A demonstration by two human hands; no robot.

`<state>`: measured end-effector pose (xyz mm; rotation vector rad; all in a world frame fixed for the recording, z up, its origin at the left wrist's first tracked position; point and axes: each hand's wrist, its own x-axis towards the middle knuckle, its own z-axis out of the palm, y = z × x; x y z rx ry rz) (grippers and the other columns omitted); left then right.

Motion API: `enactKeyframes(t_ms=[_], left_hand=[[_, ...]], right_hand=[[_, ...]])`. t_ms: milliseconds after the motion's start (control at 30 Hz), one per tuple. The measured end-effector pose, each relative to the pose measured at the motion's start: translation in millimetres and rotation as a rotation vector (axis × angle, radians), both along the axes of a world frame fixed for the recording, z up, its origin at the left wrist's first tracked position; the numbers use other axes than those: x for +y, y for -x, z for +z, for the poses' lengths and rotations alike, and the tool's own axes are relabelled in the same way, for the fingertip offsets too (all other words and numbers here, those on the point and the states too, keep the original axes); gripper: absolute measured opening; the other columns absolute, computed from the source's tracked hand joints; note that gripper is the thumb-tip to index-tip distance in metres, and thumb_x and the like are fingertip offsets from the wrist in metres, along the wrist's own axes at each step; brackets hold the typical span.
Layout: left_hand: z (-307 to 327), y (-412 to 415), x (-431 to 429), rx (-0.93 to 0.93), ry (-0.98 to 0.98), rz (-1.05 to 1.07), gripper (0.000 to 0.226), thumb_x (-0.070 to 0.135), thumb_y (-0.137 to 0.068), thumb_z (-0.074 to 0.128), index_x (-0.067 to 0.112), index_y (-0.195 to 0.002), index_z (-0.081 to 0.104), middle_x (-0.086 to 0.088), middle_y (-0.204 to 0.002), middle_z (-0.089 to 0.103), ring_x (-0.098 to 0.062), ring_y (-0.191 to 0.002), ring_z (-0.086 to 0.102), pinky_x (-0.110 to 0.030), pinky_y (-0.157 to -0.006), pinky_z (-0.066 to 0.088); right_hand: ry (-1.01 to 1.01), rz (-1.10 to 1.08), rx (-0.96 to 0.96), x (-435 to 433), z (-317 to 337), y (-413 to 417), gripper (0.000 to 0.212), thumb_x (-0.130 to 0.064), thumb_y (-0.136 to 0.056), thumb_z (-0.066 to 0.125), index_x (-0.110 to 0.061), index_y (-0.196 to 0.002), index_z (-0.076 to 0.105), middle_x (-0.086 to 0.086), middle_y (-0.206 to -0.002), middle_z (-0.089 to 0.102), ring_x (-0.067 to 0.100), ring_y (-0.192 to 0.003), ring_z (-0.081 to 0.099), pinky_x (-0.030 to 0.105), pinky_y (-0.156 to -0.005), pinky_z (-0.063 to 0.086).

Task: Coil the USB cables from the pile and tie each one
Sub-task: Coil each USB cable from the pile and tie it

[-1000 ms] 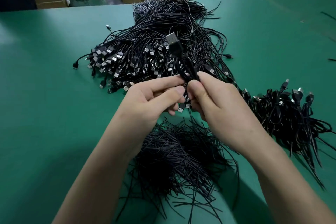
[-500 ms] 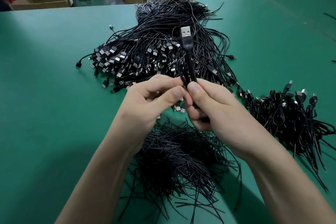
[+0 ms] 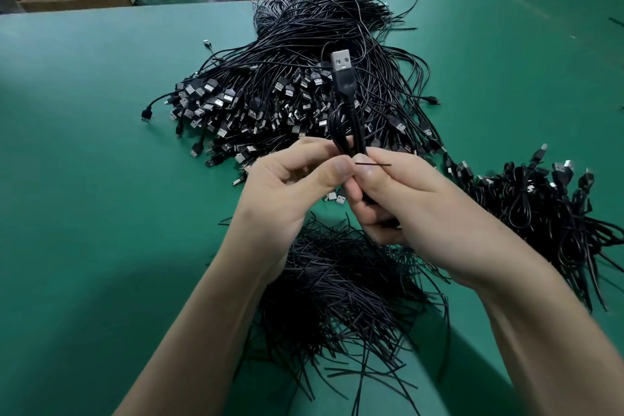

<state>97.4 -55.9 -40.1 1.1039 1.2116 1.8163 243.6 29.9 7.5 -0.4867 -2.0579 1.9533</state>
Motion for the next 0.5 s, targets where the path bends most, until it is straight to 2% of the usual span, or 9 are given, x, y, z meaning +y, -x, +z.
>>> enactKeyframes(t_ms=[33,133,233,300,400,500], left_hand=[[0,0,0,-0.01,0.012,-0.02,0.026,0.031,-0.091,0.076,0.005,-0.095,0.078,-0.007,-0.096,0.068,-0.019,-0.097,0.064,-0.036,-0.094,0.051],[1,-2,-2,-0.001,0.046,-0.087,0.037,0.043,-0.092,0.073,0.006,-0.096,0.076,0.004,-0.081,0.069,-0.01,-0.084,0.066,-0.025,-0.087,0.051],[2,-5,-3,-0.018,0.062,-0.112,0.027,0.048,-0.09,0.073,0.021,-0.091,0.079,0.007,-0.074,0.07,-0.008,-0.081,0.065,-0.023,-0.088,0.05],[3,-7,-4,-0.019,0.061,-0.128,0.022,0.048,-0.091,0.072,0.027,-0.087,0.076,0.006,-0.073,0.072,-0.009,-0.082,0.066,-0.024,-0.089,0.051],[4,-8,-5,0.013,0.044,-0.112,0.022,0.046,-0.095,0.069,0.026,-0.086,0.075,0.006,-0.073,0.073,-0.009,-0.081,0.067,-0.022,-0.087,0.051],[4,-9,-3,0.064,0.022,-0.035,0.027,0.04,-0.098,0.064,0.031,-0.075,0.075,0.009,-0.074,0.069,-0.007,-0.079,0.064,-0.022,-0.083,0.051]], right_hand=[[0.011,0.031,0.004,1,1,-2,0.035,-0.021,-0.11,0.036,-0.013,-0.078,0.047,-0.011,-0.059,0.04,0.004,-0.05,0.034,0.014,-0.047,0.031],[0.052,0.139,0.005,7,-1,-8,0.038,-0.024,-0.111,0.034,-0.013,-0.079,0.05,-0.007,-0.059,0.035,0.011,-0.048,0.03,0.017,-0.044,0.027],[0.102,0.235,-0.017,13,-5,-11,0.038,-0.032,-0.111,0.034,-0.016,-0.082,0.054,-0.004,-0.059,0.034,0.014,-0.043,0.03,0.02,-0.044,0.026],[0.169,0.287,-0.015,15,-7,-11,0.038,-0.035,-0.109,0.036,-0.018,-0.081,0.055,-0.002,-0.058,0.032,0.013,-0.04,0.03,0.02,-0.045,0.028],[0.306,0.335,0.006,16,-8,-11,0.036,-0.038,-0.107,0.039,-0.018,-0.081,0.055,-0.002,-0.057,0.029,0.009,-0.038,0.028,0.021,-0.045,0.028],[0.425,0.352,0.054,14,-8,-8,0.032,-0.037,-0.106,0.04,-0.016,-0.086,0.051,-0.002,-0.061,0.026,0.007,-0.042,0.026,0.02,-0.046,0.029]])
